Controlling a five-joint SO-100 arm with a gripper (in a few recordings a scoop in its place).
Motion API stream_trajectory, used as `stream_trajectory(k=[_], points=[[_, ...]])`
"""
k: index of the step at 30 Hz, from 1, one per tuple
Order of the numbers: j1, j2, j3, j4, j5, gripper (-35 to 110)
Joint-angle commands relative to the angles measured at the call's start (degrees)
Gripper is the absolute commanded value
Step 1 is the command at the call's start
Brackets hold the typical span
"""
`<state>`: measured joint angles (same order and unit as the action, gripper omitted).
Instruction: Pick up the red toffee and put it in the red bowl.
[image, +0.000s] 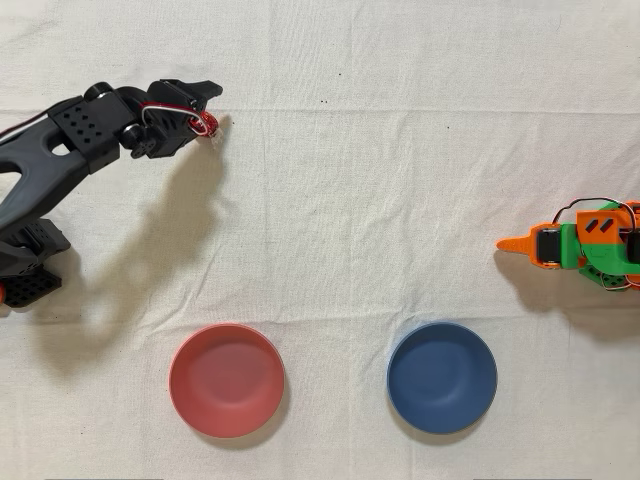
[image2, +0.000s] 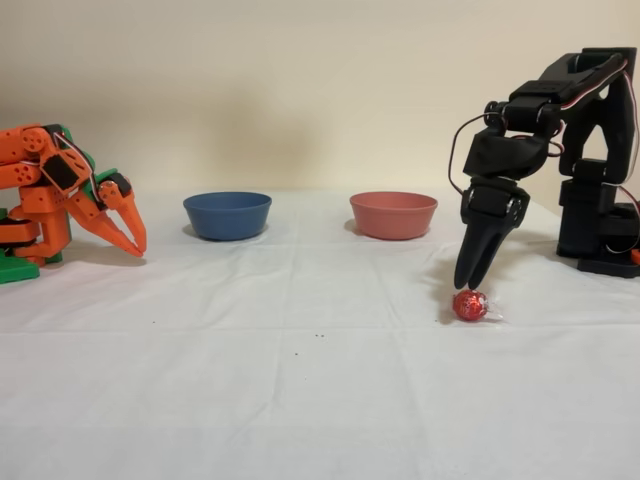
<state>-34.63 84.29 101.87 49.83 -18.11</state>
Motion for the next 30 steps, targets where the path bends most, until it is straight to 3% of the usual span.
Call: stream_trajectory(k=[1,13,30], points=[[0.62,3.43,1.93,-0.97,-0.97,29],[1.93,8.96,10.28,-2.29,-1.32,29],[0.88,4.83,6.33,-2.99,-0.26,27]])
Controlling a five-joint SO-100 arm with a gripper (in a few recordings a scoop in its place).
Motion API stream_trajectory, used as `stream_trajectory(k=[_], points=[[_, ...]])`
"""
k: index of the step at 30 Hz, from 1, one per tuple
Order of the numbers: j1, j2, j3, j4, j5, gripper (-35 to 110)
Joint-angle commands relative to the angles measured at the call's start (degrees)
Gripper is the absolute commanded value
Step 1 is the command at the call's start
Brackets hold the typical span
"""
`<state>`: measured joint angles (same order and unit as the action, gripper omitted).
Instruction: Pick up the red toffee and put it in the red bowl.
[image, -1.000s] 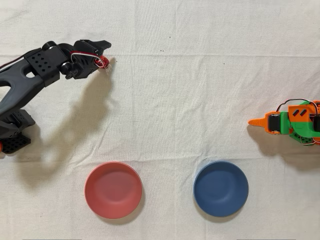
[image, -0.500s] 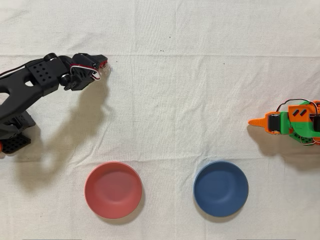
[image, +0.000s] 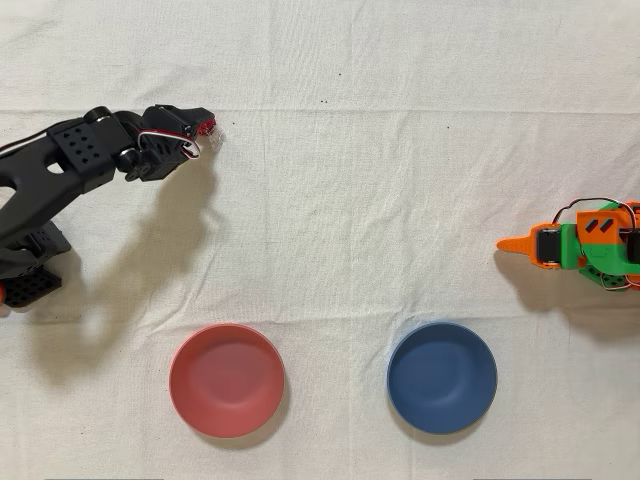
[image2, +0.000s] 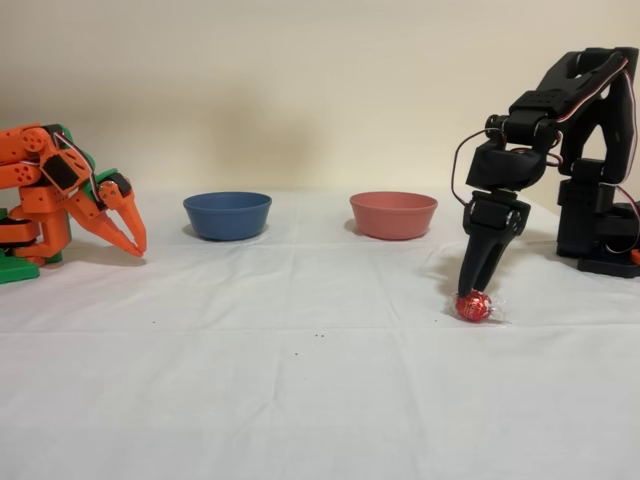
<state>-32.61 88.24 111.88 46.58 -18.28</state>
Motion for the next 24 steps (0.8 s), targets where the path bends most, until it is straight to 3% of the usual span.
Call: stream_trajectory(k=[1,24], points=[[-1.32,0.44,-4.13,0.44,0.0,27],[-4.92,-5.45,-9.32,-0.44,0.79,27]])
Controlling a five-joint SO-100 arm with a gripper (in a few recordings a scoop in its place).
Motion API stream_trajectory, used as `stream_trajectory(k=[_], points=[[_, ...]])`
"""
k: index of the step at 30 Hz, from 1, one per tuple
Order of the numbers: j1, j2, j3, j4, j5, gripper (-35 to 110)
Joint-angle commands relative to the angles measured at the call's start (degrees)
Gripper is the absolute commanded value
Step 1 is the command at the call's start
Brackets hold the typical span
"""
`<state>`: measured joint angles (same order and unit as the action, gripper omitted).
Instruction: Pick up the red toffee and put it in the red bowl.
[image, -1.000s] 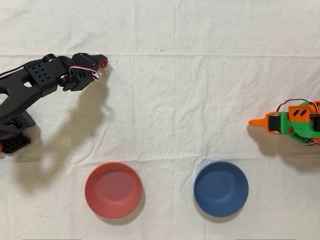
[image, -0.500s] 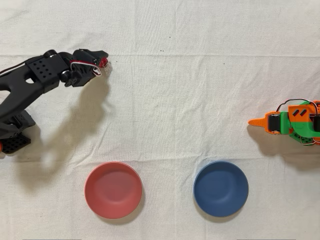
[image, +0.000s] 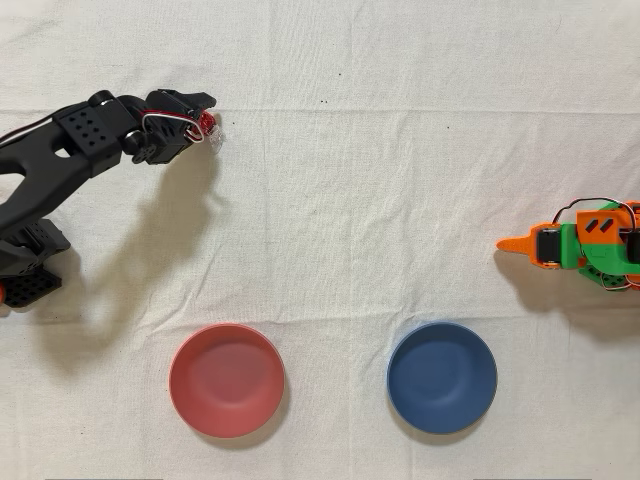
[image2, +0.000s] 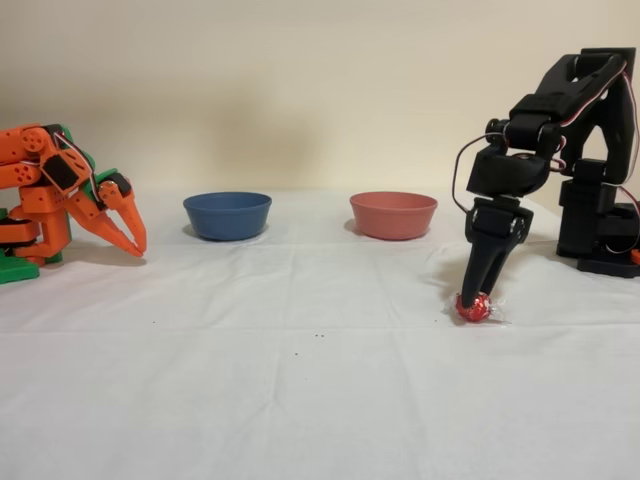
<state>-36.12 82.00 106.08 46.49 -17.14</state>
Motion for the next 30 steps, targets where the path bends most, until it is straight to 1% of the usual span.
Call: stream_trajectory(k=[1,17,24,30], points=[[-1.49,0.53,-3.69,-0.35,-0.35,27],[-1.14,-1.93,-4.83,-1.23,-1.05,24],[-0.97,-1.85,-4.39,-1.93,-1.14,9],[-0.62,-0.88,-3.69,-1.67,-1.23,5]])
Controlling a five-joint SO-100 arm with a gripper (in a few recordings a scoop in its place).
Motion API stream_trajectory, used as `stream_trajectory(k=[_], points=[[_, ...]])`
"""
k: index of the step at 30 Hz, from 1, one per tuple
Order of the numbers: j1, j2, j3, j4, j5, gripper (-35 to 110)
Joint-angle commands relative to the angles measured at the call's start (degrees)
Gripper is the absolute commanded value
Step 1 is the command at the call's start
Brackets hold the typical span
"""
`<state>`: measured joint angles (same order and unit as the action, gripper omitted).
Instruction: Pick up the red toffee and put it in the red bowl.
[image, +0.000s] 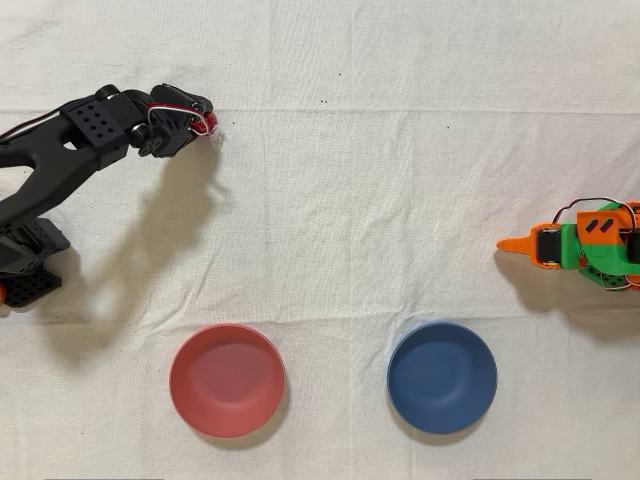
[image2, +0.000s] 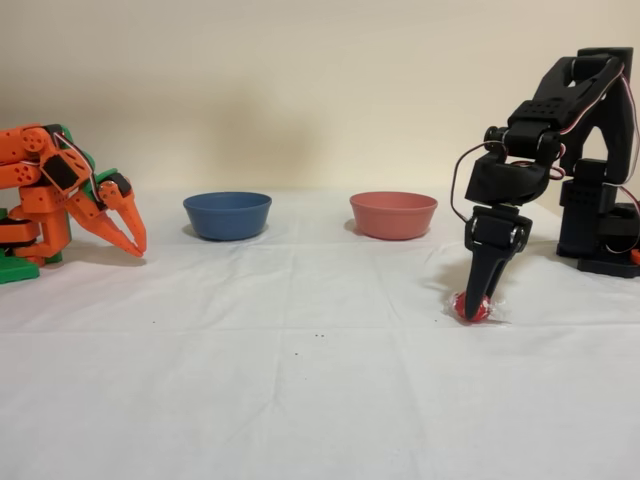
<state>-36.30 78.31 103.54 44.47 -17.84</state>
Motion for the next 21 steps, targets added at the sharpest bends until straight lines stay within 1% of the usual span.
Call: stream_trajectory(k=[1,6,9,12,21], points=[[-0.44,3.08,-0.97,0.35,-0.62,5],[-0.35,5.01,-0.18,1.05,-0.79,6],[-0.35,7.38,-0.44,3.25,-1.05,6],[-0.26,11.87,0.79,4.13,-1.93,6],[2.37,26.63,5.62,10.9,-5.45,7]])
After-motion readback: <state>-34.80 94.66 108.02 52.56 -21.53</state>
